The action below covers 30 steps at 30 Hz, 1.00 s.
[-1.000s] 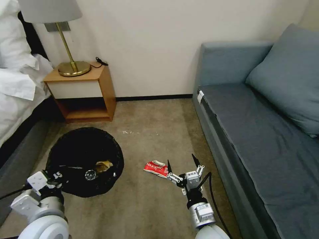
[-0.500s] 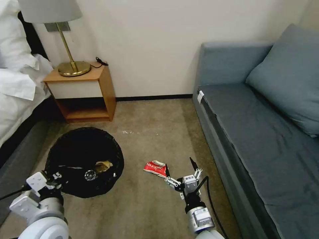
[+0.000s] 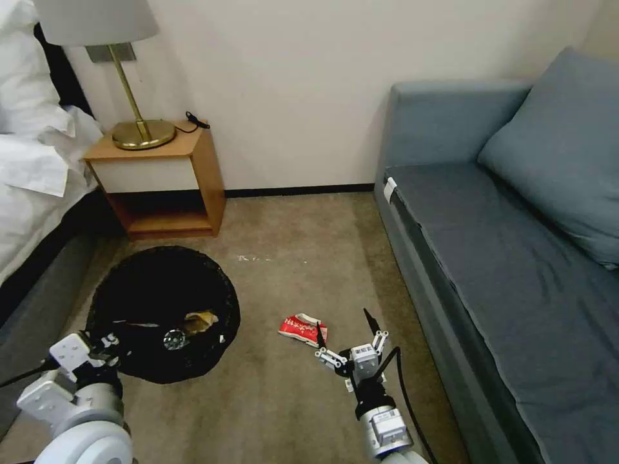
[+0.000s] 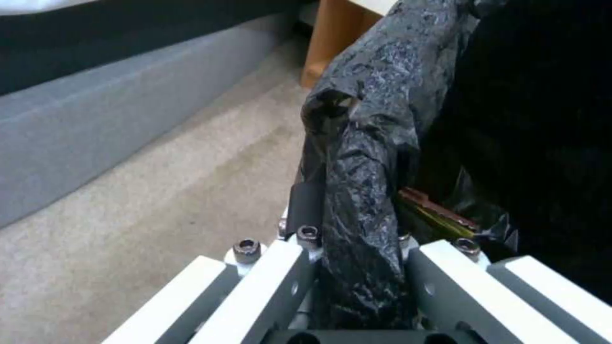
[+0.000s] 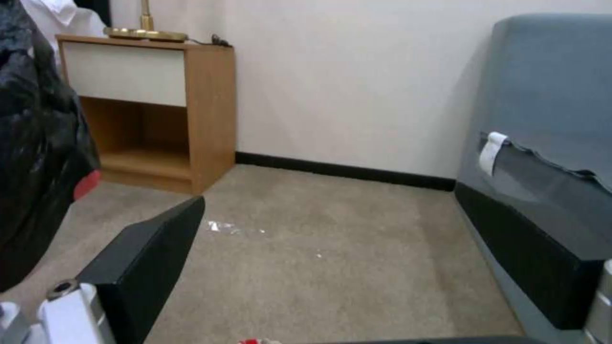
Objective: Pick up the trash bin, then pick up the garbage on the floor and place it into the trash bin.
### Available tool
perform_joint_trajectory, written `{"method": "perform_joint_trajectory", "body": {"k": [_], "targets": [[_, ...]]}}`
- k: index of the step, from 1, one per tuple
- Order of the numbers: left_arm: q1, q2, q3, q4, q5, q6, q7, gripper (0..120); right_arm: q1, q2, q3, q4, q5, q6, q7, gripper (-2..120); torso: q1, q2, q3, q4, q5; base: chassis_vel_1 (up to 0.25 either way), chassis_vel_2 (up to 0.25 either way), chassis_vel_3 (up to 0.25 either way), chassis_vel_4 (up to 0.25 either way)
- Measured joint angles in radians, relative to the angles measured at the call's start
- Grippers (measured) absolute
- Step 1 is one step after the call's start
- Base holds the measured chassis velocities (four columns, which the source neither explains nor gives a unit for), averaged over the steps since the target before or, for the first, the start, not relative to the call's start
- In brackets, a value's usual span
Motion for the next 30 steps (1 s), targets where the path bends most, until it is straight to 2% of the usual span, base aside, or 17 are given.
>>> {"method": "perform_joint_trajectory", "body": {"k": [30], "targets": [[-0.012,0.003,0.012,0.016,-0.001,0.001,0.001,3,0.022,-0.009,-0.022,-0.020,0.001,-0.008,0.000,100,0.000,0.000,0.000,0.0000,-0.0003,-0.060,0.062,0.058,-0.059]]}}
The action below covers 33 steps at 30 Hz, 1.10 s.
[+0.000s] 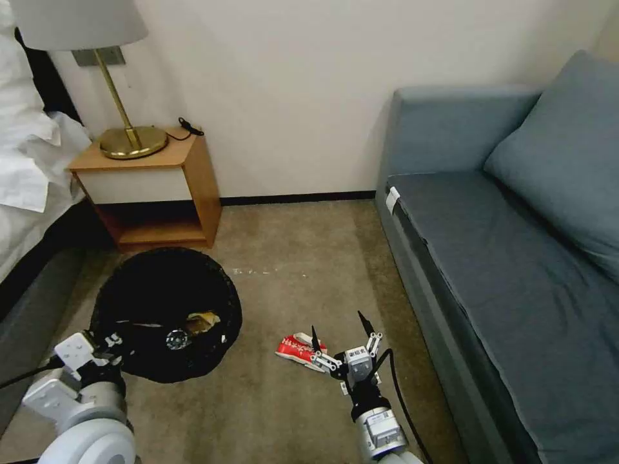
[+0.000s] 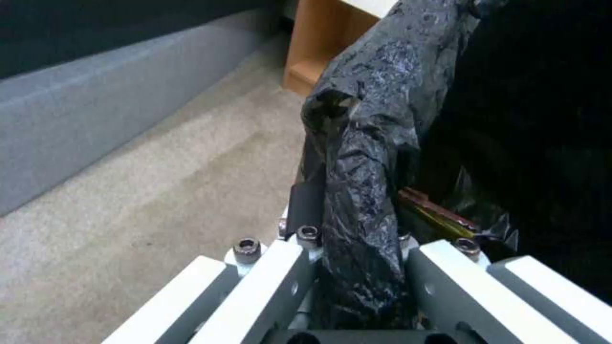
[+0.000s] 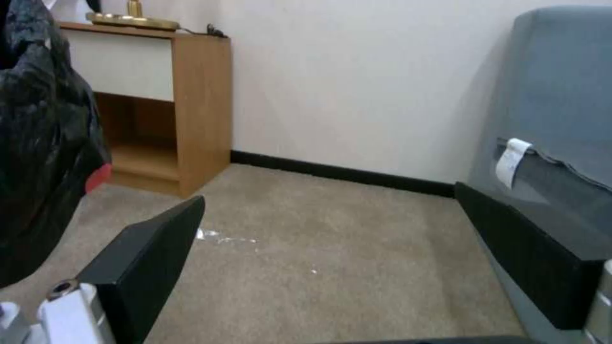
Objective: Pick up the trash bin, then pick up the garbage on the floor and place it into the trash bin.
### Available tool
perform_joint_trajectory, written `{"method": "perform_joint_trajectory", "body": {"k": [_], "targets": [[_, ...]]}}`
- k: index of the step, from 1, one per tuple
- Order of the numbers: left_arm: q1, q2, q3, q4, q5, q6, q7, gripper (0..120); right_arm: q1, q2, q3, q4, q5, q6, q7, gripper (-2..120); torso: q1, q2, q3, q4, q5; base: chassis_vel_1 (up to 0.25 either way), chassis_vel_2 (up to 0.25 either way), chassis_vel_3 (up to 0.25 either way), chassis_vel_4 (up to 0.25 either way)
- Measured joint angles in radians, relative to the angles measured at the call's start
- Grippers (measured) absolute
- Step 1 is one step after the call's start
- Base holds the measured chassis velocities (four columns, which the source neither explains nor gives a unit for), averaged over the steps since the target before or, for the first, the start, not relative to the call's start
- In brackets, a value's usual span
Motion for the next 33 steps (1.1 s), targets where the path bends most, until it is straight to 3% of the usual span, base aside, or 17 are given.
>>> {"method": "perform_joint_trajectory", "body": {"k": [7,26,33], "targets": [[0.001,0.002,0.001,0.000,0.000,0.000,0.000,3,0.026,-0.032,-0.035,-0.011,0.006,-0.006,0.002,100,0.000,0.000,0.000,-0.0002,0.0012,-0.059,0.052,0.058,-0.055],[-0.008,0.000,0.002,0.011,0.000,0.000,-0.001,3,0.056,-0.032,-0.051,-0.035,0.018,0.001,-0.003,100,0.000,0.000,0.000,-0.0001,0.0006,-0.070,0.072,0.067,-0.069],[-0.012,0.001,0.007,0.016,0.000,0.000,-0.001,3,0.141,-0.067,-0.060,-0.093,0.049,0.033,-0.087,100,0.000,0.000,0.000,-0.0002,0.0007,-0.069,0.065,0.070,-0.072]]}}
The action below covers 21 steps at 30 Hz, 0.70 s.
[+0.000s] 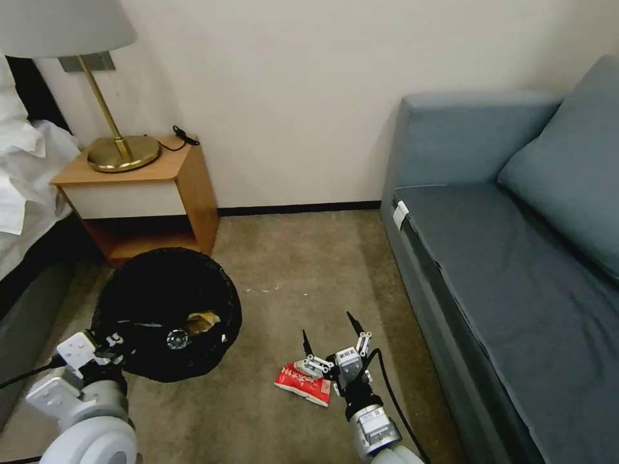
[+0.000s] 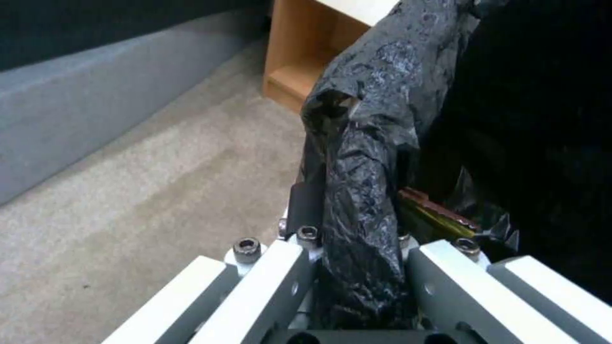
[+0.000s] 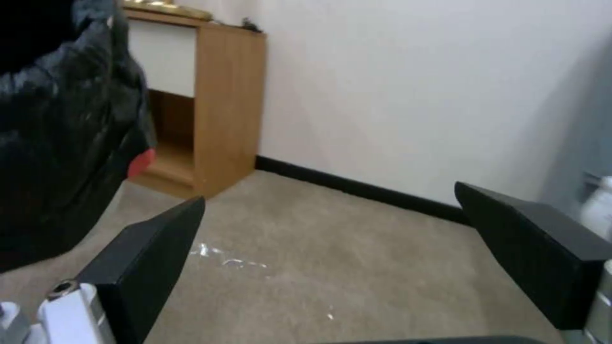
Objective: Pick up the trash bin, then pick up the garbage on the floor and place it into the trash bin.
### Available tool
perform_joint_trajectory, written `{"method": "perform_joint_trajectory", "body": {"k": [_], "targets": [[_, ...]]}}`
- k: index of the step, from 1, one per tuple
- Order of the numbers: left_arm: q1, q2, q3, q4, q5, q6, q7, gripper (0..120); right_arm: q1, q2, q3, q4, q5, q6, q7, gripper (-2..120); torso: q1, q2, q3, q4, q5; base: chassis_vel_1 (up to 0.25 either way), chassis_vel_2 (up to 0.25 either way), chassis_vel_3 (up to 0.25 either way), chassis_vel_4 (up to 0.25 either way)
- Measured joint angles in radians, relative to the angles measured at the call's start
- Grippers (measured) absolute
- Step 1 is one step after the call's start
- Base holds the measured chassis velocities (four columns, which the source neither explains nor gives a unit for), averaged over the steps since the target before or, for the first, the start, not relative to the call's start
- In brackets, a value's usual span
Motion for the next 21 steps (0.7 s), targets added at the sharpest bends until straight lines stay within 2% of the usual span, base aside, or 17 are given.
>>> {"method": "perform_joint_trajectory", "body": {"k": [1,2,5,6,7,9,11,12,14,15,16,17,21], "targets": [[0.000,0.001,0.002,0.000,0.000,0.000,0.000,3,0.042,-0.021,-0.008,-0.020,0.033,-0.008,-0.060,100,0.000,0.000,0.000,0.0001,-0.0001,0.000,0.000,0.000,0.000],[0.000,0.001,0.002,0.000,0.000,0.000,0.000,3,0.042,-0.021,-0.008,-0.020,0.033,-0.008,-0.060,100,0.000,0.000,0.000,0.0001,-0.0001,0.000,0.000,0.000,0.000],[0.000,0.003,0.006,0.000,0.000,0.000,0.000,3,0.183,-0.099,-0.065,-0.061,0.156,-0.088,-0.214,100,0.000,0.000,0.000,0.0002,0.0000,0.000,0.000,0.000,0.000],[0.000,0.003,0.008,0.000,0.000,0.000,-0.001,3,0.228,-0.123,-0.091,-0.073,0.188,-0.124,-0.237,100,0.000,0.000,0.000,0.0002,-0.0001,0.000,0.000,0.000,0.000],[0.000,0.003,0.008,0.000,0.000,0.000,-0.001,3,0.228,-0.123,-0.091,-0.073,0.188,-0.124,-0.237,100,0.000,0.000,0.000,0.0002,-0.0001,0.000,0.000,0.000,0.000],[0.000,0.002,0.011,0.000,0.000,0.000,-0.001,3,0.303,-0.164,-0.142,-0.090,0.241,-0.204,-0.276,100,0.000,0.000,0.000,0.0003,-0.0003,0.000,0.000,0.000,0.000],[0.000,0.000,0.019,0.001,0.004,0.000,-0.001,3,0.414,-0.208,-0.228,-0.119,0.329,-0.344,-0.343,100,0.000,0.000,0.000,0.0000,-0.0002,0.000,0.000,0.000,0.000],[0.000,0.000,0.019,0.001,0.004,0.000,-0.001,3,0.414,-0.208,-0.228,-0.119,0.329,-0.344,-0.343,100,0.000,0.000,0.000,0.0000,-0.0002,0.000,0.000,0.000,0.000],[0.000,0.000,0.023,0.002,0.005,0.000,-0.001,3,0.493,-0.223,-0.289,-0.132,0.381,-0.453,-0.383,100,0.000,0.000,0.000,0.0001,-0.0002,0.000,0.000,0.000,0.000],[-0.002,0.001,0.025,0.005,0.005,0.000,-0.001,3,0.569,-0.224,-0.333,-0.147,0.439,-0.562,-0.447,100,0.000,0.000,0.000,0.0002,-0.0002,0.000,0.000,0.000,0.000],[-0.005,0.002,0.026,0.007,0.005,0.000,-0.001,3,0.611,-0.217,-0.355,-0.159,0.463,-0.623,-0.488,100,0.000,0.000,0.000,0.0003,-0.0003,0.000,0.000,0.000,0.000],[-0.005,0.002,0.026,0.007,0.005,0.000,-0.001,3,0.611,-0.217,-0.355,-0.159,0.463,-0.623,-0.488,100,0.000,0.000,0.000,0.0003,-0.0003,0.000,0.000,0.000,0.000],[-0.013,0.002,0.031,0.022,0.005,0.000,-0.001,3,0.715,-0.161,-0.436,-0.182,0.541,-0.776,-0.515,100,0.000,0.000,0.000,0.0003,-0.0003,0.000,0.000,0.000,0.000]]}}
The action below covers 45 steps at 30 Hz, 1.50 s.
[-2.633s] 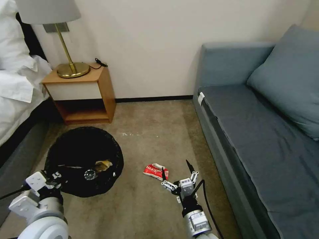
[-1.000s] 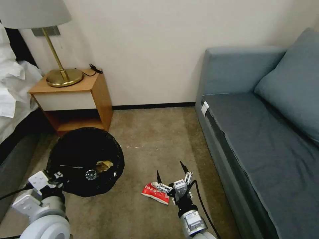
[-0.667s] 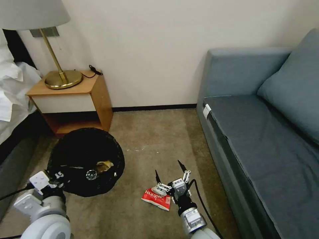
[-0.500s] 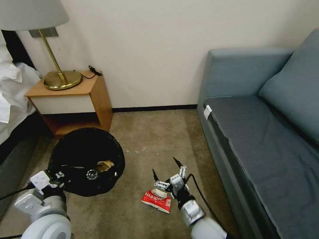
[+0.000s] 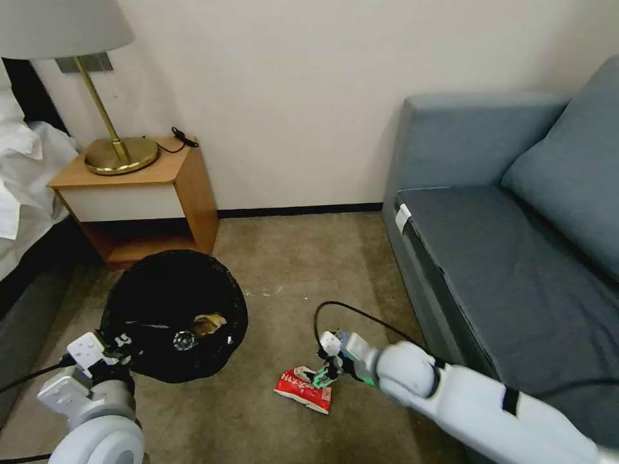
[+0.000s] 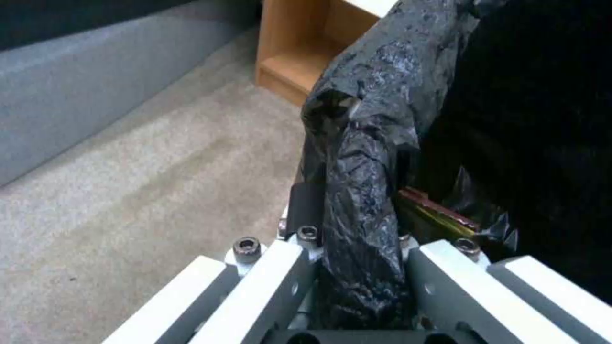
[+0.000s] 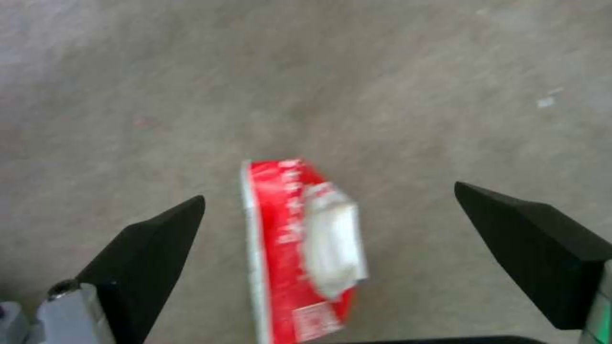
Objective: Pick up the trash bin, then pick up the garbage on the floor and place it into the trash bin.
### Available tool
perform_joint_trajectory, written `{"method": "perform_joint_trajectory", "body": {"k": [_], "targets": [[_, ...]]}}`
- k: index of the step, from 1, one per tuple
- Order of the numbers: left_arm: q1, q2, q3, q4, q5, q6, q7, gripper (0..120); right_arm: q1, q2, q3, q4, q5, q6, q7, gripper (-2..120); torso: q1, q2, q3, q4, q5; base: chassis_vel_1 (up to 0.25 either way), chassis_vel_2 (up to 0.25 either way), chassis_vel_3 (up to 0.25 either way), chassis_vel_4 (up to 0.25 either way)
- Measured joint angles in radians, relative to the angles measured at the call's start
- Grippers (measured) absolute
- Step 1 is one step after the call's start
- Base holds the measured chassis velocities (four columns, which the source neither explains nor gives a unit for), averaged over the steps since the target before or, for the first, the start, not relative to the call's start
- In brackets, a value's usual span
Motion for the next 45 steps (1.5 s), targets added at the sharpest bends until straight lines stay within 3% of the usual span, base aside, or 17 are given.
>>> {"method": "perform_joint_trajectory", "body": {"k": [4,16,37,45], "targets": [[-0.008,-0.001,0.003,0.010,0.000,0.000,0.000,3,0.037,0.041,-0.071,-0.015,0.030,-0.049,0.024,100,0.000,0.000,0.000,0.0000,-0.0001,0.000,0.000,0.000,0.000],[-0.034,0.003,0.011,0.039,-0.007,0.004,-0.003,3,0.053,0.115,-0.196,-0.129,-0.023,-0.046,0.047,100,0.000,0.000,0.000,-0.0002,0.0000,0.000,0.000,0.000,0.000],[-0.048,-0.004,0.031,0.050,-0.003,0.007,-0.007,3,0.045,0.185,-0.221,-0.278,-0.072,-0.039,0.060,100,0.000,0.000,0.000,-0.0001,0.0001,0.000,0.000,0.000,0.000],[-0.044,-0.009,0.031,0.045,0.001,0.007,-0.007,3,0.035,0.188,-0.209,-0.303,-0.068,-0.037,0.082,78,0.000,0.000,0.000,-0.0002,0.0001,0.000,0.000,0.000,0.000]]}}
